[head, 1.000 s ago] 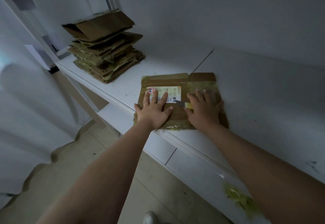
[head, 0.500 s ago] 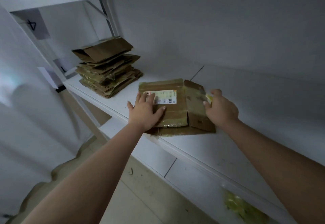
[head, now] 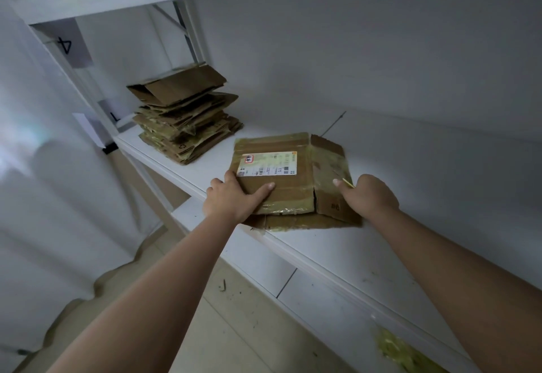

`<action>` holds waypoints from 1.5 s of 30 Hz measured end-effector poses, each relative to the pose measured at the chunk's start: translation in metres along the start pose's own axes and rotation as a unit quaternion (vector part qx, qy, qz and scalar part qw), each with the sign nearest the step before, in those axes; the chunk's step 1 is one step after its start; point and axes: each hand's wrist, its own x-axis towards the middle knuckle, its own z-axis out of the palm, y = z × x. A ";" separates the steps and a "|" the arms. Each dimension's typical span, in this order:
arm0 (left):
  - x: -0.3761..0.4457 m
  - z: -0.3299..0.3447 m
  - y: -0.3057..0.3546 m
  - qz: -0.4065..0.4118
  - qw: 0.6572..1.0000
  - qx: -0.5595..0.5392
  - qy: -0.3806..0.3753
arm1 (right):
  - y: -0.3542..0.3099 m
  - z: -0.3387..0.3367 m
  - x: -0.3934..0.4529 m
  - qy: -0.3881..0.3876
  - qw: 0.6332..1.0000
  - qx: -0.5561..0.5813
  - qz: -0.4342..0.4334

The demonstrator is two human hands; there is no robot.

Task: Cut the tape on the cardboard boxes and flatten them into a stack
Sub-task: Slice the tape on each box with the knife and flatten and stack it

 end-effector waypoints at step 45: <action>0.272 -0.243 -0.181 0.275 0.938 -0.087 0.191 | -0.356 0.063 0.045 0.295 0.929 0.218 -0.052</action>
